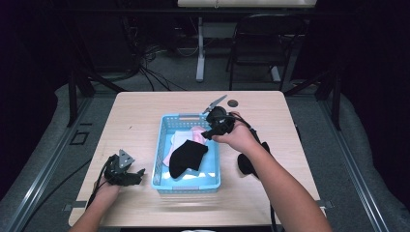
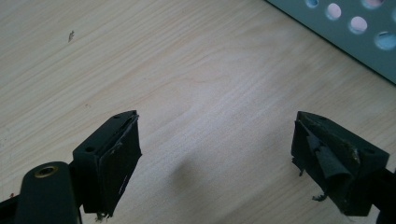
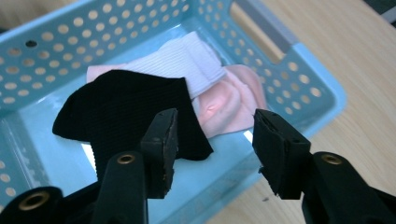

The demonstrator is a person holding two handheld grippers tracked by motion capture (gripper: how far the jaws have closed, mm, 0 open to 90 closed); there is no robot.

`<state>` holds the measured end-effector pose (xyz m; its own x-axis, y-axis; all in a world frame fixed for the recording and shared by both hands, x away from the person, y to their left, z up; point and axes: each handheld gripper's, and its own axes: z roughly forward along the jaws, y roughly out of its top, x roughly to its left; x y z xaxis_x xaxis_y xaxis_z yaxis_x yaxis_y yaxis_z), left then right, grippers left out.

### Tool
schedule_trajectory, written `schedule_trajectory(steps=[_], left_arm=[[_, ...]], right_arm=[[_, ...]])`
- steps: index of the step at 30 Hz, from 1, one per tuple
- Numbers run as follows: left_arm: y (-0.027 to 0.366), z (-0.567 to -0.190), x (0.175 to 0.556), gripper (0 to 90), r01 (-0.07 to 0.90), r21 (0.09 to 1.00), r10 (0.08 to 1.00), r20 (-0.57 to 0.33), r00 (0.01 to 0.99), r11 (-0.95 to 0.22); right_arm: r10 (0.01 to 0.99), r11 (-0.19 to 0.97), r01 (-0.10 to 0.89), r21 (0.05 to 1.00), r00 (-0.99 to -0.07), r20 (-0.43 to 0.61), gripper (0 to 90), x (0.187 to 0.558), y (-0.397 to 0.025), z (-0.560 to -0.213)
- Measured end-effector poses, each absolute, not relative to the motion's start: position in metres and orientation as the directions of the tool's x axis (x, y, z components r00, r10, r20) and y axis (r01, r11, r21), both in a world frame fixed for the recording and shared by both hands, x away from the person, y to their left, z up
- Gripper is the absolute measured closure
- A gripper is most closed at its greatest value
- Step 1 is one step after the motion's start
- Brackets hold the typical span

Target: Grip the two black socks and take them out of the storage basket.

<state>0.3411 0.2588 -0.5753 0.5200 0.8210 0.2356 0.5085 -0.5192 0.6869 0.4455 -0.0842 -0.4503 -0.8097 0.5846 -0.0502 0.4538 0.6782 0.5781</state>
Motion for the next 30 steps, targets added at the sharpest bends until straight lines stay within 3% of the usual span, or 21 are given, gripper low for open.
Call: schedule_trajectory(steps=[5,16,28,30], left_arm=[[0.259,-0.574,0.341,15.6,0.507,0.685,0.817,0.237,0.525,-0.524],[0.259,-0.574,0.341,15.6,0.506,0.689,0.818,0.231,0.526,-0.519],[0.26,-0.574,0.341,15.6,0.502,0.696,0.821,0.228,0.523,-0.513],[0.26,-0.573,0.341,15.6,0.5,0.696,0.82,0.23,0.524,-0.515]], right_arm=[[0.534,0.739,0.445,0.506,-0.845,-0.037,58.8,0.455,-0.057,-0.462],[0.519,0.807,0.483,0.34,-0.855,-0.018,61.7,0.48,-0.028,-0.493],[0.53,0.82,0.518,0.242,-0.848,0.021,53.6,0.492,-0.019,-0.516],[0.538,0.811,0.535,0.237,-0.841,0.056,62.5,0.493,-0.019,-0.518]])
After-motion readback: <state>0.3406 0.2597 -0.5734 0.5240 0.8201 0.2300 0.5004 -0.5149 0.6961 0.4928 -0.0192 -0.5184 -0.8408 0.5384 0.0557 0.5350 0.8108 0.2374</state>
